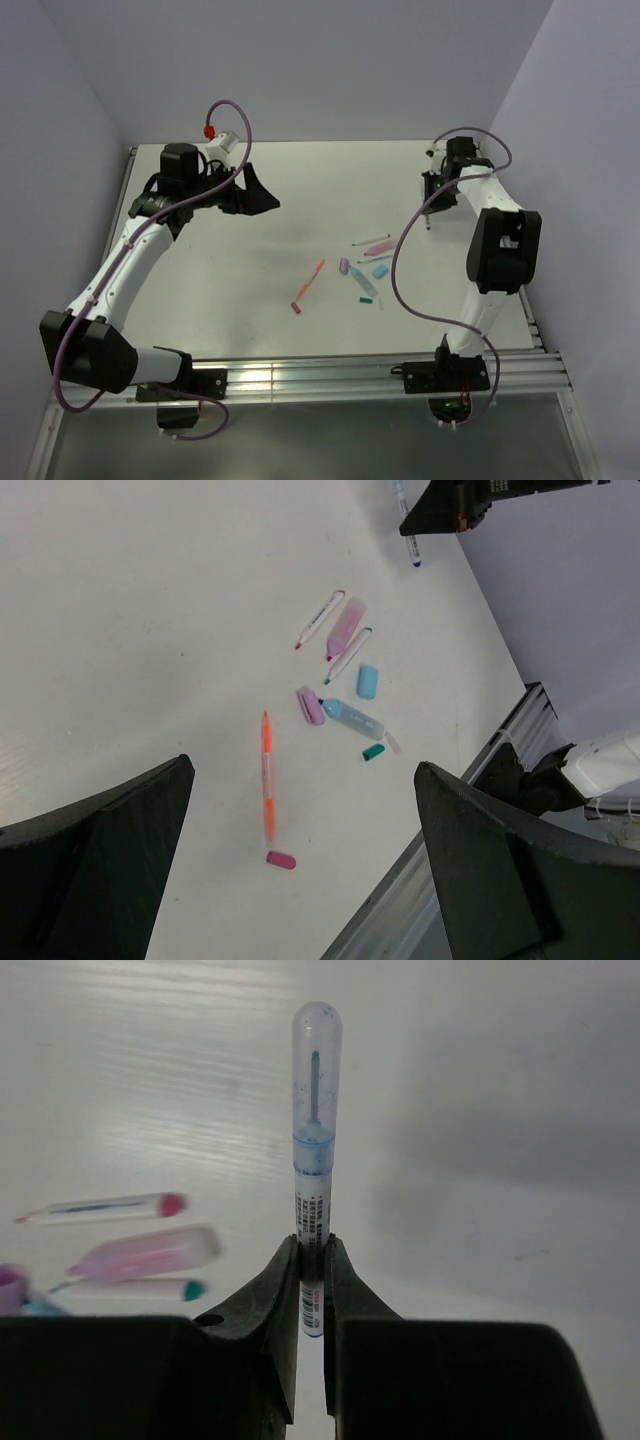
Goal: Insert the pens into the pen caps
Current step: Place the pen at the center of the board.
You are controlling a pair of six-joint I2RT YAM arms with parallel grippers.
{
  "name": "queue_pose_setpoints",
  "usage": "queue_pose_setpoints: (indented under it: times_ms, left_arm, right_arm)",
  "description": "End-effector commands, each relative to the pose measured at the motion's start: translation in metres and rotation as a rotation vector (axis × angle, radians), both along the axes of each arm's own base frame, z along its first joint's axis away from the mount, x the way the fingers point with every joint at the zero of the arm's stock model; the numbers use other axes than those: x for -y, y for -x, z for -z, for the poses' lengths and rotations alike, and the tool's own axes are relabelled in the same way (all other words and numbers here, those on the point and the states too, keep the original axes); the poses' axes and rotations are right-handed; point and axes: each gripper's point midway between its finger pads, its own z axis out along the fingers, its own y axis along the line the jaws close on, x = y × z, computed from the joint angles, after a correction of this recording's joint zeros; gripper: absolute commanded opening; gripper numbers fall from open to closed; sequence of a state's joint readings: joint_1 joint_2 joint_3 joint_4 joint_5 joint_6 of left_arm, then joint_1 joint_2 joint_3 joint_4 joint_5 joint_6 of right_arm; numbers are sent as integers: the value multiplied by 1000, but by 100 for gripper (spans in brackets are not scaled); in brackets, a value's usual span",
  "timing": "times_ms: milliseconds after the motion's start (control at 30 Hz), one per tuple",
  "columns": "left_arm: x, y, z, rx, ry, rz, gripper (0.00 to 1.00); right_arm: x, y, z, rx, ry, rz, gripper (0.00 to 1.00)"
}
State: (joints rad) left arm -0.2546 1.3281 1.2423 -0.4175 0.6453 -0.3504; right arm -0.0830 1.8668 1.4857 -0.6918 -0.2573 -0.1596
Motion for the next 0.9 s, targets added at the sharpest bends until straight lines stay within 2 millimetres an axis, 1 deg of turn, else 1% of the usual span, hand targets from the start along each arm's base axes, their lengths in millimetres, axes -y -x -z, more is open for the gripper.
queue_pose_setpoints:
  times_ms: [0, 33, 67, 133, 167, 200, 300, 367, 433, 633, 667, 700, 733, 833, 867]
  left_arm:
    - [-3, -4, -17, 58, -14, 2, 100]
    - [-1, -4, -15, 47, -10, 7, 99]
    - [-1, -5, -14, 40, -9, 6, 99]
    - [-1, -6, -13, 35, -3, -1, 100]
    - [-3, -7, -12, 37, -7, -11, 100]
    - [-6, -11, -11, 39, -19, -37, 100]
    - [-8, -15, -8, 25, -33, -52, 99]
    - [-7, -15, -5, 12, -31, -46, 100]
    - [-6, -15, -5, 8, -23, -46, 100]
    - [-7, -13, 1, 1, -22, -47, 100]
    - [-7, -13, -1, 4, -21, -47, 99]
    - [-8, -13, -1, 5, -22, -48, 100]
    - [-7, -12, -1, 5, -22, -47, 100]
    - [-8, -11, -3, 6, -23, -49, 99]
    - [-8, -10, -4, 7, -22, -46, 100]
  right_arm:
    - [53, 2, 11, -79, 201, 42, 0]
    - [58, 2, 22, -108, 213, 49, 0]
    - [68, 0, 24, -115, 240, 63, 0]
    - [75, -1, 33, -138, 261, 70, 0]
    - [77, -4, 33, -137, 261, 74, 0]
    - [85, -4, 35, -145, 285, 95, 0]
    - [95, -6, 43, -170, 317, 111, 0]
    - [99, -6, 48, -190, 329, 117, 0]
    - [100, -5, 52, -211, 325, 119, 0]
    - [99, -15, 60, -240, 294, 132, 3]
    - [98, -16, 62, -244, 287, 131, 4]
    - [97, -15, 68, -259, 276, 131, 4]
    - [94, -17, 66, -262, 259, 131, 5]
    - [91, -17, 70, -282, 240, 133, 13]
    - [91, -17, 70, -282, 237, 135, 18]
